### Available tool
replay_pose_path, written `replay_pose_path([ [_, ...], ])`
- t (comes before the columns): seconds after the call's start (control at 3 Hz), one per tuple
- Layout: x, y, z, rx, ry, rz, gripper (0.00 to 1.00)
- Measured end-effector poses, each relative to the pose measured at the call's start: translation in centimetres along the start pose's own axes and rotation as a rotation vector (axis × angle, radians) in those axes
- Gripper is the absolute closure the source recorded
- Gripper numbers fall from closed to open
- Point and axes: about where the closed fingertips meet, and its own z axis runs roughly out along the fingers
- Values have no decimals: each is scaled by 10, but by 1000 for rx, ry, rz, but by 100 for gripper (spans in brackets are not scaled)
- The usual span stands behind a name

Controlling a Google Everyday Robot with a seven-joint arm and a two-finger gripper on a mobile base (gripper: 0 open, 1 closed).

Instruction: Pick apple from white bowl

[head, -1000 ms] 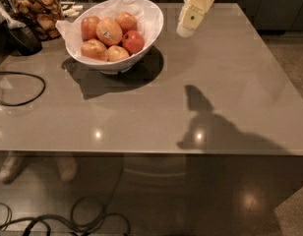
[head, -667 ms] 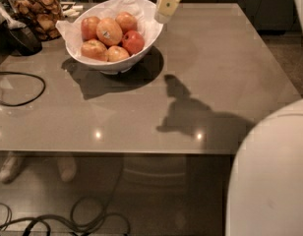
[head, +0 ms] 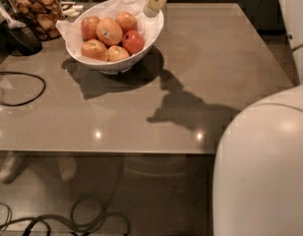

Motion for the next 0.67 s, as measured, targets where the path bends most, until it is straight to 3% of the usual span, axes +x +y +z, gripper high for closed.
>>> replay_pose_path([
  [0.67,-16,-21,28,-30,-81,34,3],
])
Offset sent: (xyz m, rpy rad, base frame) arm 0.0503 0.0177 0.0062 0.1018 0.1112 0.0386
